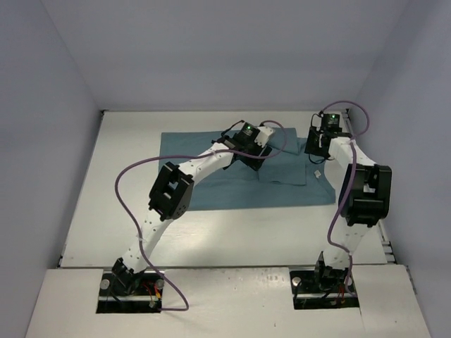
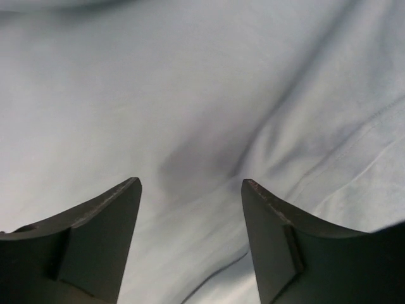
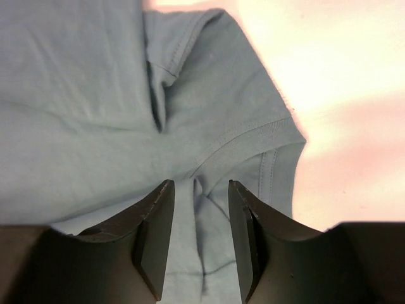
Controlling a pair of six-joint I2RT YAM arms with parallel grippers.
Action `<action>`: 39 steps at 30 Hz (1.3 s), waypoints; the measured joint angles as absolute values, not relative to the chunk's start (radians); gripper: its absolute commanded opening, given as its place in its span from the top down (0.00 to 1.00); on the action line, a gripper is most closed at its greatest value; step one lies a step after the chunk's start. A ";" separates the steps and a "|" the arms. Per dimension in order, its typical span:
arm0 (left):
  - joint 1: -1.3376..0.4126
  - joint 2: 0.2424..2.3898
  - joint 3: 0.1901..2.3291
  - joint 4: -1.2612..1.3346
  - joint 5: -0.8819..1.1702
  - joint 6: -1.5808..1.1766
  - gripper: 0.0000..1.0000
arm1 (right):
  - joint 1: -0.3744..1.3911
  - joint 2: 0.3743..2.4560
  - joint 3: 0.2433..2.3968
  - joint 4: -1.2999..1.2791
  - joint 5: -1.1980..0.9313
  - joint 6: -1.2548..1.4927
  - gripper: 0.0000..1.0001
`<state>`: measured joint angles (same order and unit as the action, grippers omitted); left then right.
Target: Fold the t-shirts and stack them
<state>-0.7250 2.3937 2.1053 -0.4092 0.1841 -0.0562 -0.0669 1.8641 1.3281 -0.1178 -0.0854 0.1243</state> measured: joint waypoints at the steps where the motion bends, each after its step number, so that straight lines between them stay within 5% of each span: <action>1: -0.722 2.364 2.085 -0.404 0.164 -0.059 0.37 | -0.067 1.851 1.328 -0.119 -0.089 0.127 0.66; 11: -0.737 2.143 2.015 -0.302 0.156 -0.252 0.50 | -0.067 1.659 1.174 -0.072 -0.194 0.230 0.80; 22: -0.794 2.363 2.010 -0.240 0.259 -0.477 0.53 | -0.067 1.747 1.016 0.027 -0.292 0.348 0.82; 33: -0.786 2.391 1.967 -0.230 0.264 -0.510 0.52 | -0.118 1.755 0.960 0.068 -0.296 0.388 0.81; 39: -0.778 2.372 1.962 -0.247 0.260 -0.498 0.38 | -0.136 1.747 0.950 0.068 -0.293 0.388 0.79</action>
<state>-0.7782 2.3720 1.9618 -0.2468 0.2604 -0.4980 -0.1365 1.7467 0.9496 0.0679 -0.2932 0.3880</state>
